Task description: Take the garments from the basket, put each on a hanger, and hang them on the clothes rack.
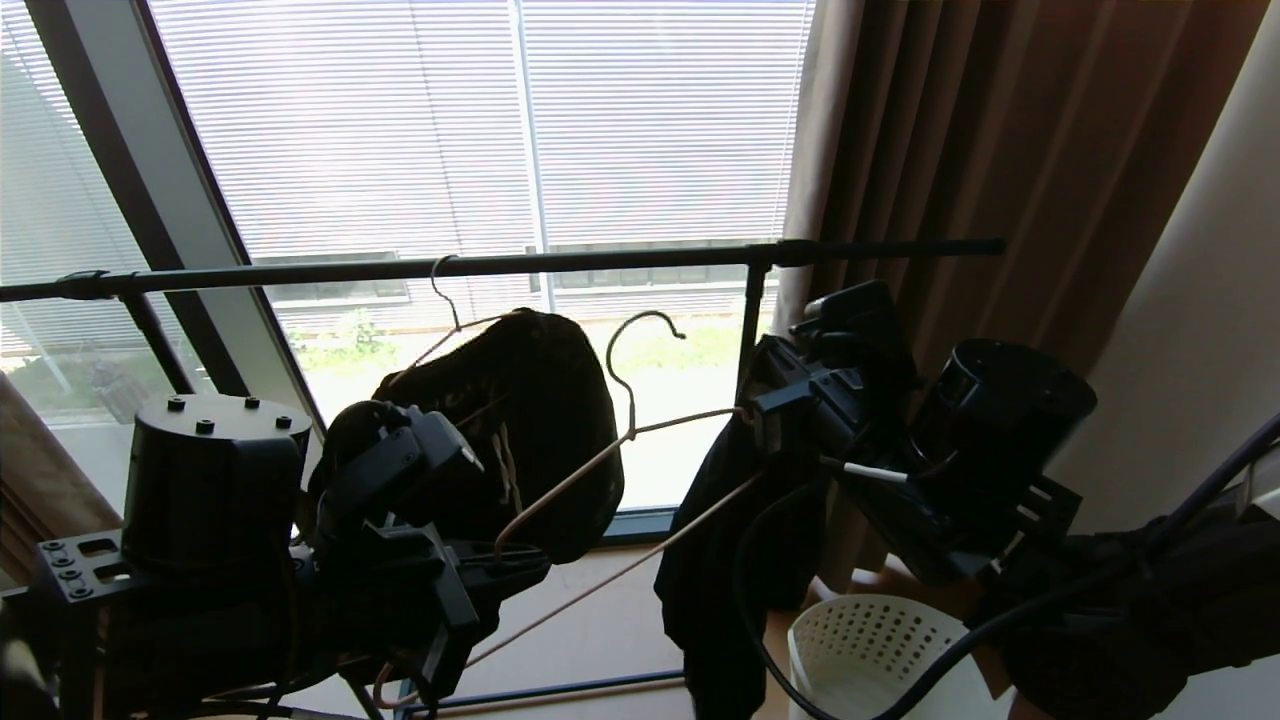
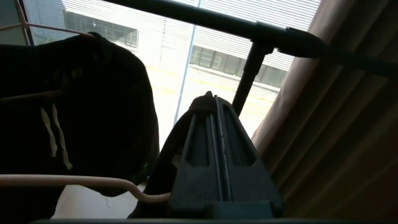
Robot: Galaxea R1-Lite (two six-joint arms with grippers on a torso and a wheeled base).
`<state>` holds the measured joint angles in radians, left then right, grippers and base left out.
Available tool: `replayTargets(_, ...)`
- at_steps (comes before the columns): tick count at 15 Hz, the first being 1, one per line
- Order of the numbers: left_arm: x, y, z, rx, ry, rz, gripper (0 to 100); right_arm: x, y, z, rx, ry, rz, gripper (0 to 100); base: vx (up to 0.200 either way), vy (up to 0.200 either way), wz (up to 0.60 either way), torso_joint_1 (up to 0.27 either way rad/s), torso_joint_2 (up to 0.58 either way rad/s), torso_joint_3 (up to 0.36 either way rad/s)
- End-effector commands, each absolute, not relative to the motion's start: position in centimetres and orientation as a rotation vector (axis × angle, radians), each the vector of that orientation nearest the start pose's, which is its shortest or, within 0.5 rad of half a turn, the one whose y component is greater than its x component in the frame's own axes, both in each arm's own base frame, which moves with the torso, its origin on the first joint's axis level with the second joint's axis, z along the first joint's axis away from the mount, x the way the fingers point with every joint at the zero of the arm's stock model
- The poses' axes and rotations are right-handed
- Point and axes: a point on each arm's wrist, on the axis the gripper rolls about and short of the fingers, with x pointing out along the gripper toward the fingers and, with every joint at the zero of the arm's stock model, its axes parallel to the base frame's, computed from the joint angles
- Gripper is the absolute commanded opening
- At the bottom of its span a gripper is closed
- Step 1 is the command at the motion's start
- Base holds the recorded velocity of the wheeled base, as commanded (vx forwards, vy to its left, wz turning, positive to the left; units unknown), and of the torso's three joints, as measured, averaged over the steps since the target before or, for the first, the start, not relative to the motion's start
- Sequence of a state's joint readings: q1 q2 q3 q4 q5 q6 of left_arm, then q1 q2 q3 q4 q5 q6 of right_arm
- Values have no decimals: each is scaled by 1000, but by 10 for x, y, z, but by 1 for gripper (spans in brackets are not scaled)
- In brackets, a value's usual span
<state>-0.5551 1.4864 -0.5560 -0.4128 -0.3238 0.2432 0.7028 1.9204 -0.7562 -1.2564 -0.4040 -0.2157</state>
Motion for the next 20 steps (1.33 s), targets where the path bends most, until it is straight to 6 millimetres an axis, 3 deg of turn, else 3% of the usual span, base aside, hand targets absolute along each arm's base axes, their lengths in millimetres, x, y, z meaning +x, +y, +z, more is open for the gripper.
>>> replayTargets(1, 191, -133, 148, 291, 449, -948, 0, 259, 218, 162, -164, -117, 311, 0, 0, 0, 0, 0, 0, 0)
replayTargets(6, 196, -138, 138, 305, 477, -993, 0, 235, 224, 176, -146, -145, 373, 0, 0, 0, 0, 0, 0, 0)
replayTargets(13, 208, -146, 129, 293, 460, -1004, 0, 179, 261, 177, -135, -149, 554, 0, 0, 0, 0, 0, 0, 0)
replayTargets(18, 209, -145, 134, 286, 431, -993, 0, 177, 261, 178, -130, -150, 534, 0, 0, 0, 0, 0, 0, 0)
replayTargets(20, 206, -138, 142, 278, 404, -977, 0, 192, 247, 181, -127, -152, 471, 0, 0, 0, 0, 0, 0, 0)
